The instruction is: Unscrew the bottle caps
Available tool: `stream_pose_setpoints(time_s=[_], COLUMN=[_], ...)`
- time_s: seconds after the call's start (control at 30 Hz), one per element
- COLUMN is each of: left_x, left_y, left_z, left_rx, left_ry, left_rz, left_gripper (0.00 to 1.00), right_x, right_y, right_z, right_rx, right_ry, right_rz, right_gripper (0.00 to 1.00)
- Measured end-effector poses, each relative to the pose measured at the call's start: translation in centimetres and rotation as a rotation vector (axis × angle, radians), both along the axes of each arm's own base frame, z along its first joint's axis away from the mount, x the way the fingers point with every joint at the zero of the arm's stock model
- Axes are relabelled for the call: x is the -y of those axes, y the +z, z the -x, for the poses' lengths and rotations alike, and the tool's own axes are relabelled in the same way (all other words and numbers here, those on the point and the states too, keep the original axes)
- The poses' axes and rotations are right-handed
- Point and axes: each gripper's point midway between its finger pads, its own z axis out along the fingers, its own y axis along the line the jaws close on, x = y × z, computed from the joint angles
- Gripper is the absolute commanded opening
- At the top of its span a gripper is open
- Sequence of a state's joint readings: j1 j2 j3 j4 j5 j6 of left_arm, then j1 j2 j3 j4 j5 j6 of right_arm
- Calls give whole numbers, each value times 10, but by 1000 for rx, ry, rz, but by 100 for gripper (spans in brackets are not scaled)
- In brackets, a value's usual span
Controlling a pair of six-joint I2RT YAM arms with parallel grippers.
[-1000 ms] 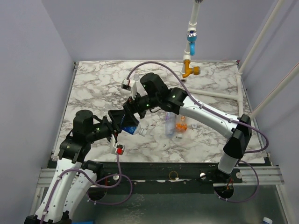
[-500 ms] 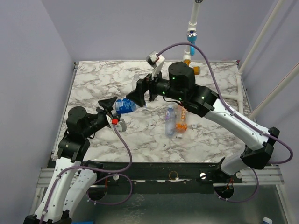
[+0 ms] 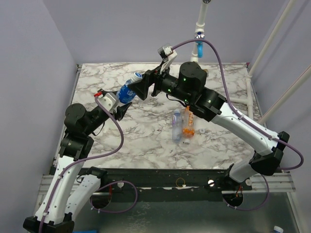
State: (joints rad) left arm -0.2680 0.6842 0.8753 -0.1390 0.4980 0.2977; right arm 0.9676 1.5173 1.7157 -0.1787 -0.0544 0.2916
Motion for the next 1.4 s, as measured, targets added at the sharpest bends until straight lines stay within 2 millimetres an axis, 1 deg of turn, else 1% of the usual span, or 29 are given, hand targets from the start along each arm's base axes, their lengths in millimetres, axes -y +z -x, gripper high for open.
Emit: stream_pose_setpoints(time_s=[0.1, 0.17, 0.23, 0.37, 0.43, 0.47, 0.57, 0.6, 0.63, 0.67, 0.7, 0.73, 0.8, 0.9, 0.97, 1.1, 1.2, 1.3, 1.4], left_x=[2, 3, 4, 5, 5, 5, 5, 5, 5, 5, 6, 6, 7, 15, 22, 33, 40, 46, 49], left_y=[2, 4, 4, 6, 7, 8, 8, 9, 7, 7, 7, 8, 9, 10, 9, 15, 13, 9, 6], left_z=[1, 2, 2, 3, 3, 3, 3, 4, 4, 4, 4, 5, 7, 16, 22, 30, 36, 39, 41], left_rx=[-35, -43, -49, -52, -53, -51, -51, -51, -57, -59, -59, -59, -64, -94, -142, -228, -284, -333, -364], left_ry=[-4, -6, -8, -14, -15, -15, -16, -16, -16, -16, -18, -21, -32, -89, -133, -207, -260, -297, -321], left_rz=[53, 70, 81, 94, 98, 100, 104, 106, 105, 106, 107, 111, 120, 148, 176, 227, 247, 256, 259], left_gripper=[18, 18, 18, 18, 18, 18, 19, 22, 33, 57, 91, 99, 99, 99, 99, 99, 98, 92, 78], right_x=[-3, -4, -5, -9, -13, -15, -23, -24, -26, -27, -27, -27, -28, -31, -33, -35, -34, -35, -37], right_y=[4, 12, 20, 32, 32, 30, 21, 19, 18, 18, 19, 19, 20, 18, 17, 16, 9, 4, 1], right_z=[-3, -3, -3, -4, -5, -6, -8, -9, -9, -9, -8, -8, -6, 1, 6, 16, 25, 33, 40], right_rx=[1, 12, 25, 38, 35, 31, 9, 4, 0, -10, -13, -10, -2, 21, 48, 108, 130, 143, 152], right_ry=[-6, -6, -5, 3, 12, 16, 25, 26, 30, 33, 35, 39, 53, 96, 132, 195, 243, 290, 330], right_rz=[-29, -64, -94, -142, -148, -147, -138, -135, -139, -146, -149, -150, -149, -128, -110, -82, -61, -54, -52], right_gripper=[82, 81, 78, 68, 62, 57, 38, 33, 28, 26, 23, 21, 18, 17, 16, 15, 15, 15, 15])
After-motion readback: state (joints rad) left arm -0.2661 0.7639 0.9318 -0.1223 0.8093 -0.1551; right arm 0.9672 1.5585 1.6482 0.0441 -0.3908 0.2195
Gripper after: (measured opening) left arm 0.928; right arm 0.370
